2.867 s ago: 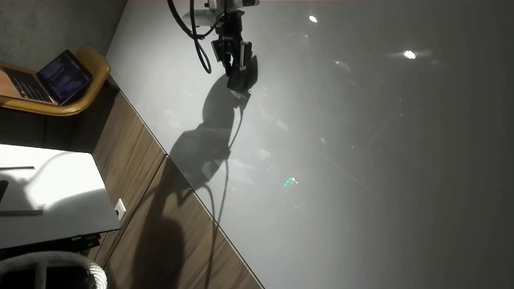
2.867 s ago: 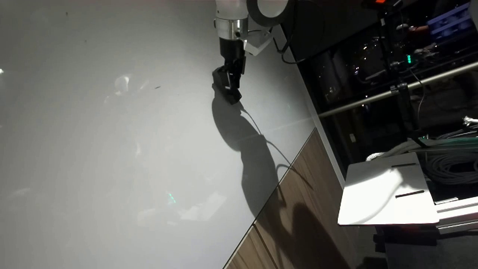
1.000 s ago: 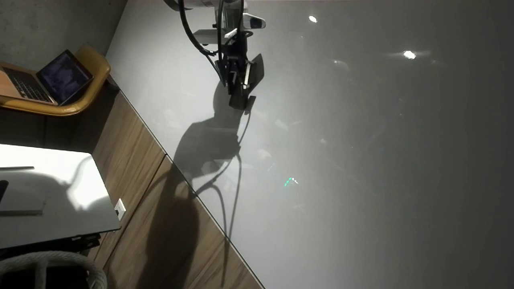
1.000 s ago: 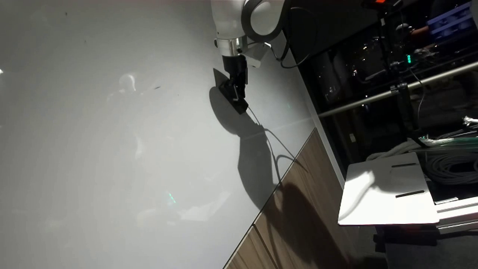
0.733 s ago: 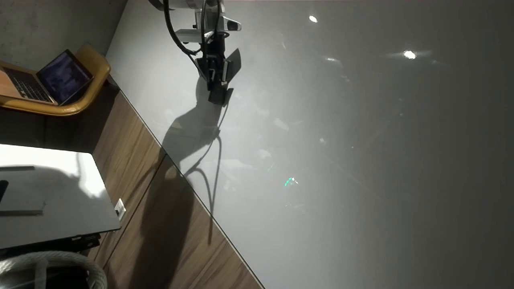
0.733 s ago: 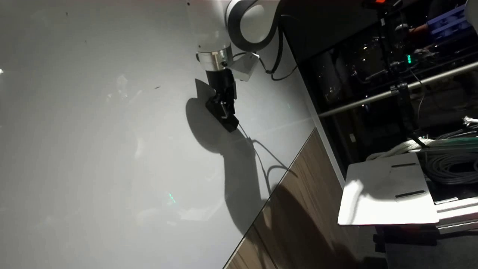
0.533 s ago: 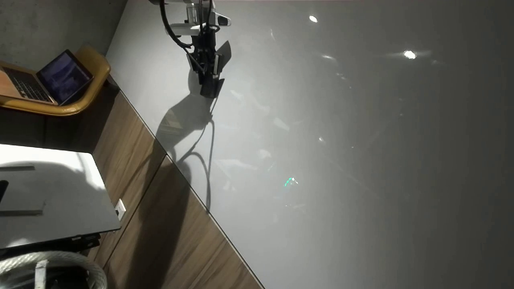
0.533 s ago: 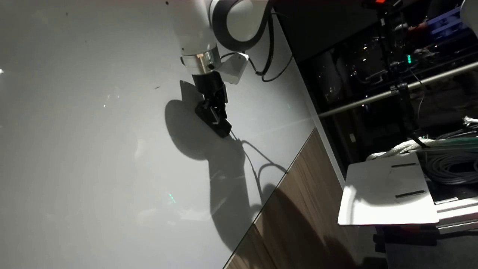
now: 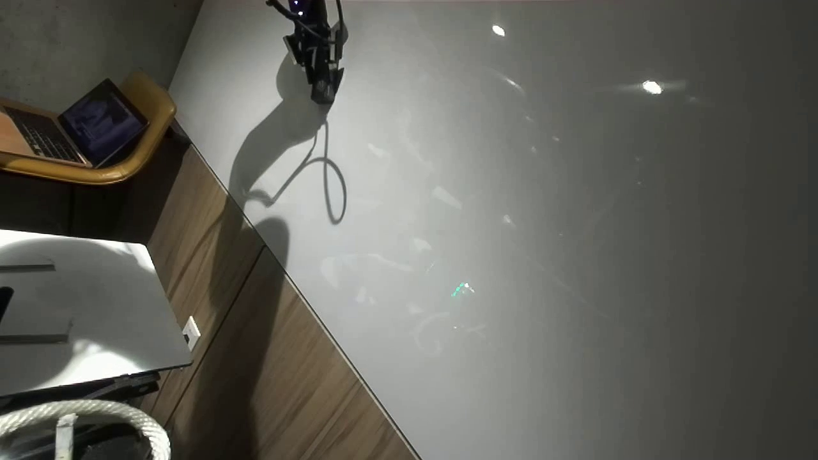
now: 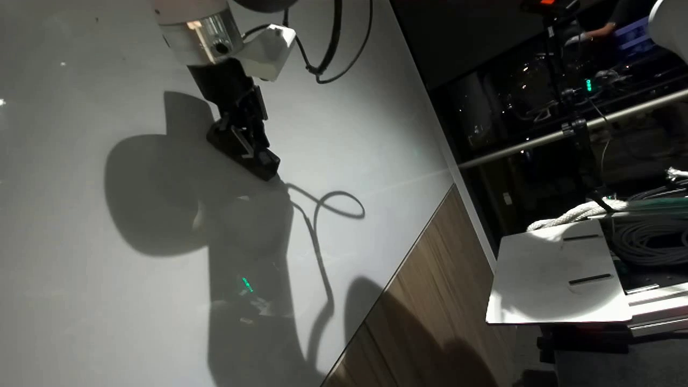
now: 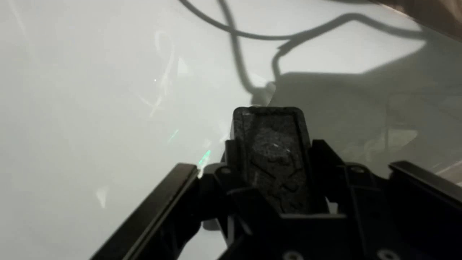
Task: Use the black eraser to erase the markings on the white board
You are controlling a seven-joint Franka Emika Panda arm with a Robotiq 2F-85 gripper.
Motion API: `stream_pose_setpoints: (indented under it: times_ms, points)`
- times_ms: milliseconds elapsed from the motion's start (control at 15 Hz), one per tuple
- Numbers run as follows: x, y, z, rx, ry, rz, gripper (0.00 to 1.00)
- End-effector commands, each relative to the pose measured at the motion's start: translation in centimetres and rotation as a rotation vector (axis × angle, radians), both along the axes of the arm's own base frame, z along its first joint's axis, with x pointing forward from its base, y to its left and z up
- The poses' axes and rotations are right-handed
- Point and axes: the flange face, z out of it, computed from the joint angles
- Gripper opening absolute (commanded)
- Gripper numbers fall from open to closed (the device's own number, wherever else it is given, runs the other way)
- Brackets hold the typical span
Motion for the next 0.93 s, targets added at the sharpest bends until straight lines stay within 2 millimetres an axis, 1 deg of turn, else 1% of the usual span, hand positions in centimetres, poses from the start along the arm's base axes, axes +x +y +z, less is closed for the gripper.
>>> stream_pose_setpoints:
  times_ms: [0, 133, 267, 333, 400, 467, 533, 600, 667, 733, 800, 867]
  points:
    - [1.5, 0.7, 6.4, -0.062, -0.069, 0.023, 0.28]
    - [1.1, -1.4, 10.0, -0.084, -0.07, 0.011, 0.28]
    - [0.6, -4.7, 12.6, -0.095, -0.068, -0.014, 0.28]
    - [0.6, -7.1, 13.4, -0.091, -0.065, -0.033, 0.28]
    - [0.7, -8.9, 13.7, -0.084, -0.06, -0.05, 0.28]
    - [0.7, -10.8, 13.3, -0.068, -0.049, -0.067, 0.28]
    - [0.6, -12.1, 12.4, -0.049, -0.032, -0.082, 0.28]
    - [0.5, -13.3, 10.5, -0.019, -0.002, -0.101, 0.28]
    - [0.4, -14.3, 8.0, 0.032, 0.045, -0.117, 0.28]
    - [0.2, -14.3, 5.8, 0.113, 0.11, -0.12, 0.28]
    - [-0.2, -14.1, 3.2, 0.142, 0.166, -0.118, 0.28]
    - [-0.3, -14.3, 0.5, 0.18, 0.223, -0.119, 0.28]
